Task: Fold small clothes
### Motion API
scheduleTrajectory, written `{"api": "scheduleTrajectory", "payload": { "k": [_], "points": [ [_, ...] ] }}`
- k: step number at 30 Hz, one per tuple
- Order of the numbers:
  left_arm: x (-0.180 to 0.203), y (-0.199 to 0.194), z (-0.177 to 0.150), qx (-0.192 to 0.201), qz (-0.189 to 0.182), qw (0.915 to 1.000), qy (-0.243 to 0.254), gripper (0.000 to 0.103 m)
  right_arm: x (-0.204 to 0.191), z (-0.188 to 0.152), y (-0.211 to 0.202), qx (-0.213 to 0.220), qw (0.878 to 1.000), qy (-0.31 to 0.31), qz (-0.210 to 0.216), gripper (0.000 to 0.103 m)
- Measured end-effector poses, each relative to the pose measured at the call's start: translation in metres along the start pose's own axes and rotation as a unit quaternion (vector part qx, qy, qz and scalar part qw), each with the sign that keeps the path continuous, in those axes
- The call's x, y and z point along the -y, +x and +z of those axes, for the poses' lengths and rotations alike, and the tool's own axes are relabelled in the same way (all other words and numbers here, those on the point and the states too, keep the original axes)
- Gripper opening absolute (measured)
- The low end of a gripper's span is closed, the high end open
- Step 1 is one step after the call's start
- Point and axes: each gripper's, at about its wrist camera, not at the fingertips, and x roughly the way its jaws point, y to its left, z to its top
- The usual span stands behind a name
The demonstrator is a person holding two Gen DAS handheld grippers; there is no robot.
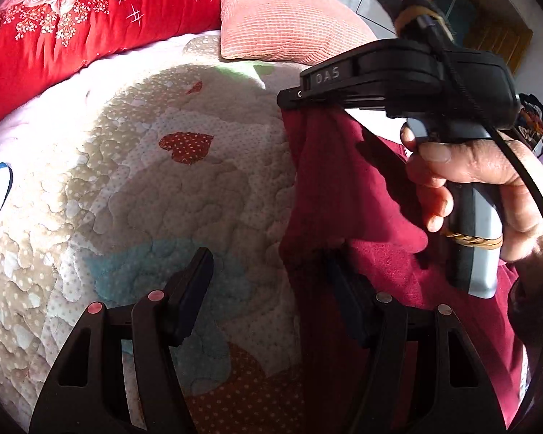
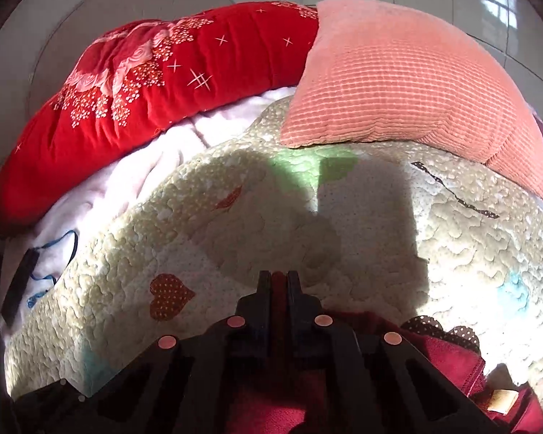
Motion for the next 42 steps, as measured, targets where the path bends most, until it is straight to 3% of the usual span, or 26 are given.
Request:
{"api": "scheduleTrajectory", "payload": {
  "k": [3,5,6,7,11,15,16,17,19,22,24,27,31,34,36,37,39,42],
  "points": [
    [-0.002,-0.002,0.0,0.001,0.0,1.0,-0.005,0.065,-0.004,-0.004,0.006,0.015,1.0,0.011,0.017,0.009],
    [-0.006,-0.005,0.001,0.002,-0.004,0.9999,-0.009,0.065,0.004,-0.006,-0.015,0.039,0.996,0.054,0.057,0.017],
    [-0.008,-0.007,0.002,0.003,-0.005,0.9999,-0.012,0.065,0.011,-0.008,-0.031,0.056,0.992,0.074,0.08,0.029],
    [-0.011,-0.01,0.002,0.005,-0.007,0.9999,-0.014,0.065,0.015,-0.012,-0.048,0.068,0.991,0.08,0.088,0.032],
    [-0.021,-0.027,0.008,0.025,-0.014,0.9993,-0.026,0.065,0.012,-0.042,-0.093,0.074,0.996,0.014,0.049,0.032],
    [-0.031,-0.031,0.014,0.044,0.037,0.9978,-0.033,0.065,0.002,-0.08,-0.07,0.009,0.999,-0.022,-0.048,0.031],
    [-0.033,-0.032,0.014,0.048,0.049,0.997,-0.036,0.065,0.005,-0.093,-0.058,-0.008,0.999,-0.011,-0.04,0.029],
    [-0.037,-0.033,0.015,0.05,0.053,0.9964,-0.042,0.065,0.003,-0.104,-0.058,0.005,0.999,-0.011,-0.044,0.029],
    [-0.045,-0.034,0.016,0.055,0.038,0.9959,-0.062,0.065,-0.003,-0.113,-0.072,0.02,0.999,-0.019,-0.036,0.029],
    [-0.044,-0.038,0.017,0.064,0.012,0.9953,-0.072,0.065,0.006,-0.12,-0.105,0.046,0.999,0.024,0.001,0.028],
    [-0.037,-0.039,0.017,0.064,0.002,0.996,-0.062,0.065,0.012,-0.125,-0.122,0.062,0.997,0.038,-0.021,0.028],
    [-0.019,-0.039,0.014,0.054,-0.003,0.9981,-0.029,0.065,0.029,-0.144,-0.153,0.096,0.99,0.058,-0.084,0.028],
    [0.007,-0.037,0.011,0.054,0.001,0.9985,0.008,0.065,0.072,-0.176,-0.186,0.1,0.978,0.112,-0.142,0.035],
    [0.024,-0.029,0.014,0.046,-0.001,0.9987,0.021,0.065,0.117,-0.196,-0.196,0.075,0.965,0.145,-0.206,0.04],
    [0.032,-0.018,0.017,0.037,-0.011,0.999,0.02,0.065,0.156,-0.211,-0.192,0.037,0.954,0.18,-0.236,0.044],
    [0.035,-0.009,0.017,0.025,-0.007,0.9995,0.018,0.065,0.173,-0.221,-0.193,0.024,0.953,0.202,-0.226,0.044],
    [0.039,0.011,0.017,-0.007,0.01,0.9997,0.019,0.065,0.185,-0.235,-0.211,0.057,0.958,0.226,-0.169,0.043],
    [0.041,0.021,0.015,-0.013,0.03,0.9992,0.022,0.068,0.183,-0.251,-0.248,0.097,0.953,0.237,-0.161,0.044]
  ]
}}
